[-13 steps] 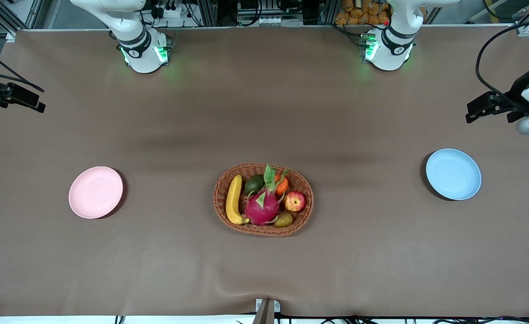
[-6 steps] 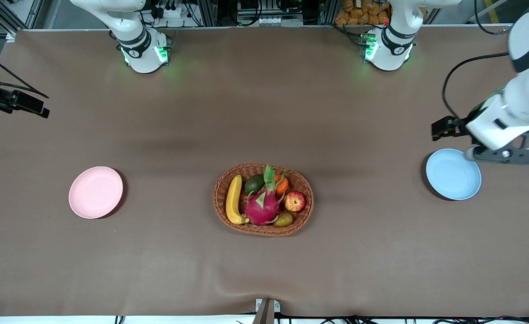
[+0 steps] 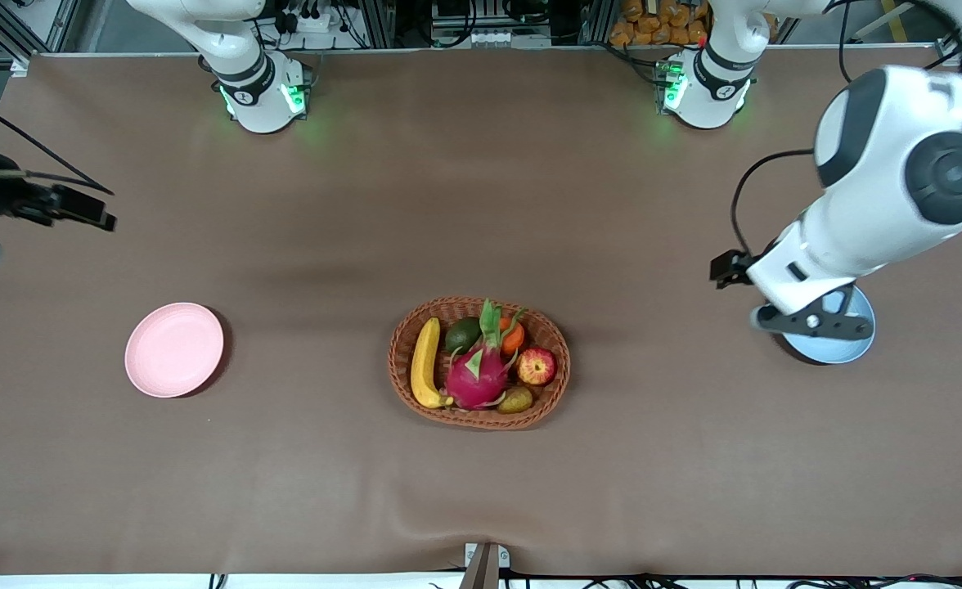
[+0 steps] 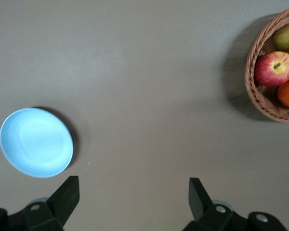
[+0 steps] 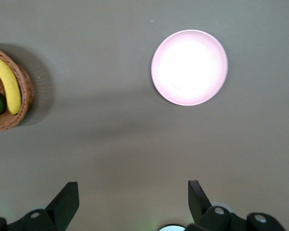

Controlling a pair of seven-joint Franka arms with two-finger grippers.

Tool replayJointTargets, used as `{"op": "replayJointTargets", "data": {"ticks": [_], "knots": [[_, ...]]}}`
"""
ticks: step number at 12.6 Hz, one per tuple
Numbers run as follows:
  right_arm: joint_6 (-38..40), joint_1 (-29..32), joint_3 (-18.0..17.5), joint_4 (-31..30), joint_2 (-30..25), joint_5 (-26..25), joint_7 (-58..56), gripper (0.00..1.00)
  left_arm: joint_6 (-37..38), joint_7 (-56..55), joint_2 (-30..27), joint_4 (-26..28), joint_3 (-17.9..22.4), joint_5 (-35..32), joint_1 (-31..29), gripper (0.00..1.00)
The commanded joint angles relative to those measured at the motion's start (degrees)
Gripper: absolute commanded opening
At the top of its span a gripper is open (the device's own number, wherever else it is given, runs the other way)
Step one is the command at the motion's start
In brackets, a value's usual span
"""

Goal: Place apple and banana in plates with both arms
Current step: 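Move the left gripper over the basket toward the red apple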

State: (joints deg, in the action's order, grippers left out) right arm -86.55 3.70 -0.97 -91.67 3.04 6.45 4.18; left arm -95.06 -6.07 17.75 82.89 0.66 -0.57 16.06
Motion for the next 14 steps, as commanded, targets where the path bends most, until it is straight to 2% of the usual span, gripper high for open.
{"op": "replayJointTargets", "data": {"ticks": [1, 5, 8, 9, 11, 14], "knots": [[-1.8, -0.5, 0.1, 0.3, 2.4, 1.4, -0.5, 1.00, -4.3, -1.7, 4.5, -2.5, 0.3, 0.6, 2.1, 1.00], [-2.7, 0.9, 0.2, -1.2, 3.9, 1.4, -1.1, 1.00, -10.4, -3.9, 8.6, -2.5, 0.2, 1.5, 5.2, 1.00], [-8.5, 2.1, 0.1, -5.5, 4.1, 2.7, -7.2, 1.00, -18.2, -5.8, 12.9, -2.5, 0.2, 2.5, 8.2, 1.00], [-8.9, 2.2, 0.2, -5.8, 4.1, 4.6, -7.3, 1.00, -20.4, -6.4, 14.1, -2.5, 0.2, 2.8, 8.7, 1.00], [-9.0, 2.9, 0.2, -5.8, 4.5, 5.1, -7.4, 1.00, -24.0, -7.2, 15.8, -2.5, -0.1, 4.0, 9.6, 1.00], [-8.5, 3.8, 0.2, -6.1, 4.5, 5.2, -7.4, 1.00, -27.5, -10.8, 20.1, -5.3, -0.1, 5.8, 12.9, 1.00]]}}
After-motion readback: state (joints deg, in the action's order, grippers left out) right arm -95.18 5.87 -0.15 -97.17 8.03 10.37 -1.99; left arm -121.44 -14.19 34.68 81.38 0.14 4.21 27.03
